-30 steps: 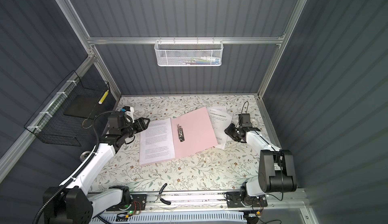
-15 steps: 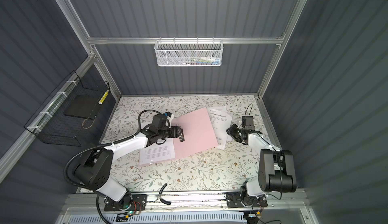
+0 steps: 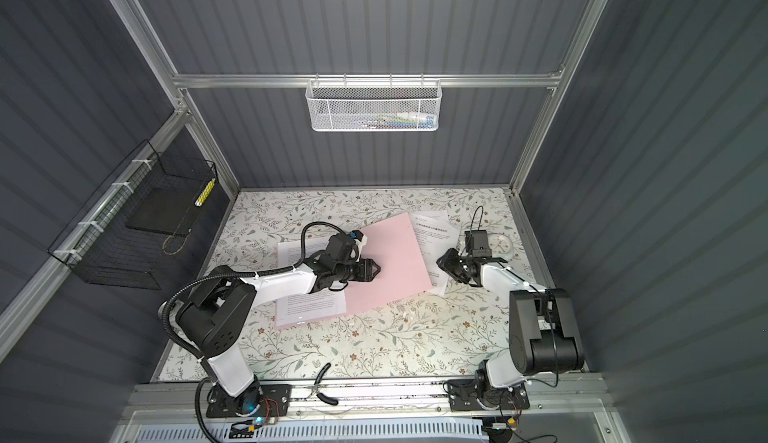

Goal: Put the files into the folder

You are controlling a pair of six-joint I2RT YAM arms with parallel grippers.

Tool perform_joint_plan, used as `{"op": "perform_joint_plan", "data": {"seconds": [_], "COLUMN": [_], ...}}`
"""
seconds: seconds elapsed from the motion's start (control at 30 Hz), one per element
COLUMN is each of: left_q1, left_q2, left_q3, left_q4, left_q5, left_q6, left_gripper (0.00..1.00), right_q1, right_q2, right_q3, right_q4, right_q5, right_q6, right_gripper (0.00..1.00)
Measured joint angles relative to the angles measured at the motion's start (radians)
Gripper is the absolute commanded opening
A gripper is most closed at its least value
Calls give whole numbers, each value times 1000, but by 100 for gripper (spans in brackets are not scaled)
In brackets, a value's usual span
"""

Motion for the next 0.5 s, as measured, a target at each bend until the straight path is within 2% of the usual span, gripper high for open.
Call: {"op": "perform_joint_plan", "data": {"seconds": [0.5], "left_q1": [-8], "left_q2": [-33], "left_q3": [-89], "left_q4": [-84], "left_q5": [-29], "left_q6": [1], "left_gripper": [57], "right_q1": [-40], "right_q2": [104], "right_q3": [17], "right_q4": [3], "right_q5": [24], "right_q6": [0], "right_gripper": [45]}}
